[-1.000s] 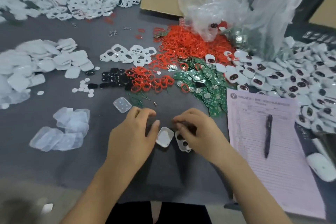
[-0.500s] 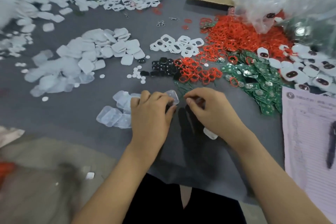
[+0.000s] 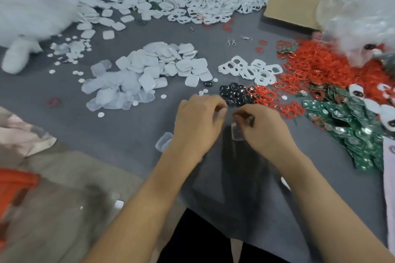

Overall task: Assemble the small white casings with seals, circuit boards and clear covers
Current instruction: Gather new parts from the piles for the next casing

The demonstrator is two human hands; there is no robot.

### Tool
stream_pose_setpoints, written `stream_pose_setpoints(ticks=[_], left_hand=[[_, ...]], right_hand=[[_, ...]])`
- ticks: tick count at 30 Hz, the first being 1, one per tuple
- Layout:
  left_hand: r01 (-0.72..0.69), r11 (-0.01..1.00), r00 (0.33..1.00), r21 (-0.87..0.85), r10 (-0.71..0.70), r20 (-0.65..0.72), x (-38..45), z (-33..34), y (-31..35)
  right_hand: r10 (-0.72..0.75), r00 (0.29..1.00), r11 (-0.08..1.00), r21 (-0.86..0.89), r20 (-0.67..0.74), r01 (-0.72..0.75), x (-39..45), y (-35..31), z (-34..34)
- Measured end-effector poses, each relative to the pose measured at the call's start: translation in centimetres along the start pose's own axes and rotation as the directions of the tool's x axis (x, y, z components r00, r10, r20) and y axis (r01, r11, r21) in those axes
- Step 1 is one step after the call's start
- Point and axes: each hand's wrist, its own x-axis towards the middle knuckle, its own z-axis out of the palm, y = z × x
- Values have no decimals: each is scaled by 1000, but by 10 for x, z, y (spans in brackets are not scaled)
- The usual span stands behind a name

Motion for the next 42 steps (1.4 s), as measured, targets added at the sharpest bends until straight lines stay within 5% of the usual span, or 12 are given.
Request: stream_pose_setpoints(ticks=[8,11,16,24,30,42], left_hand=[[346,927,935,141,-329,-134,14,-32,-70],[397,885,918,242,-387,-89,11,-37,-87],[352,879,934,322,-351,-62,15,-36,-88],[293,947,956,134,-286,-67,25,-28,-73],[255,954,967,-155,-256,11,37,-7,-55],[134,952,985,-276,-98,143,48,5,-48]], right_hand=[[27,998,1000,-14,53,-27,21,-21,14],[36,997,999,-14,66,-35,28,-26,21],[29,999,999,-19,42,-28,39,-33,34],[22,992,990,-139,-120,-39,63,-20,34],[-50,997,984,-176,-57,39,99,-25,42],[-165,986,944,-288,4,159,127,-24,44]])
